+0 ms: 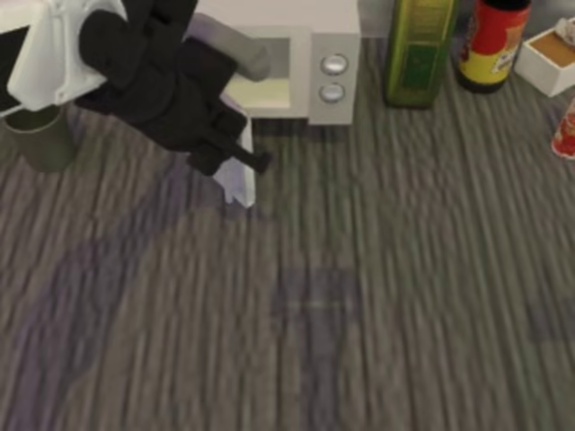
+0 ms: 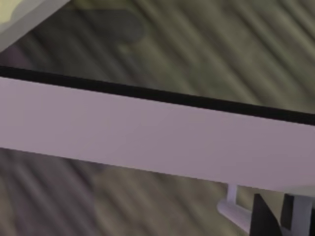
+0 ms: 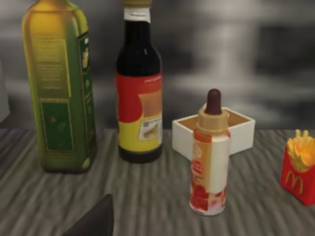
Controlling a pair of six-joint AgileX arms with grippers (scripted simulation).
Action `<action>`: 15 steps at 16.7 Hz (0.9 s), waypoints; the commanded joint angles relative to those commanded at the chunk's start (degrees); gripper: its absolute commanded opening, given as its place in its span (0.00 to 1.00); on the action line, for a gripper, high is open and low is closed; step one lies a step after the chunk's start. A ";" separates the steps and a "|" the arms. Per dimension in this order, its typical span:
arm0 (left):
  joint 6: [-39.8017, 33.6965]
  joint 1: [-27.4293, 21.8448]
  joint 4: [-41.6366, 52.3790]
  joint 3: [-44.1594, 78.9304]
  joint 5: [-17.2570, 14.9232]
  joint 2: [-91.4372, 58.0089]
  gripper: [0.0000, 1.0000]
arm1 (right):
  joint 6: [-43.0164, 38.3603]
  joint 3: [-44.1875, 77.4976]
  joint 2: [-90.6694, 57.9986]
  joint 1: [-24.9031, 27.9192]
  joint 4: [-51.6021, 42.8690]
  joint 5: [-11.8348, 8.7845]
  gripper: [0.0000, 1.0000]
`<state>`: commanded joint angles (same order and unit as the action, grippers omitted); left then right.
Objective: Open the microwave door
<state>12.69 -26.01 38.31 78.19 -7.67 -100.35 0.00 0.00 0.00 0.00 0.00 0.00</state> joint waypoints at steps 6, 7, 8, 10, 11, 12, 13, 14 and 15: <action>7.10 2.93 1.03 -1.94 -3.52 1.90 0.00 | 0.00 0.00 0.00 0.00 0.00 0.00 1.00; 8.20 3.40 1.20 -2.26 -4.07 2.18 0.00 | 0.00 0.00 0.00 0.00 0.00 0.00 1.00; 8.98 3.72 1.33 -2.48 -4.46 2.37 0.00 | 0.00 0.00 0.00 0.00 0.00 0.00 1.00; 9.31 3.85 1.38 -2.57 -4.63 2.45 0.00 | 0.00 0.00 0.00 0.00 0.00 0.00 1.00; 9.31 3.85 1.38 -2.57 -4.63 2.45 0.00 | 0.00 0.00 0.00 0.00 0.00 0.00 1.00; 9.31 3.85 1.38 -2.57 -4.63 2.45 0.00 | 0.00 0.00 0.00 0.00 0.00 0.00 1.00; 9.31 3.85 1.38 -2.57 -4.63 2.45 0.00 | 0.00 0.00 0.00 0.00 0.00 0.00 1.00; 9.31 3.85 1.38 -2.57 -4.63 2.45 0.00 | 0.00 0.00 0.00 0.00 0.00 0.00 1.00; 9.31 3.85 1.38 -2.57 -4.63 2.45 0.00 | 0.00 0.00 0.00 0.00 0.00 0.00 1.00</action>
<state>21.99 -22.16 39.70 75.62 -12.30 -97.90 0.00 0.00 0.00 0.00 0.00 0.00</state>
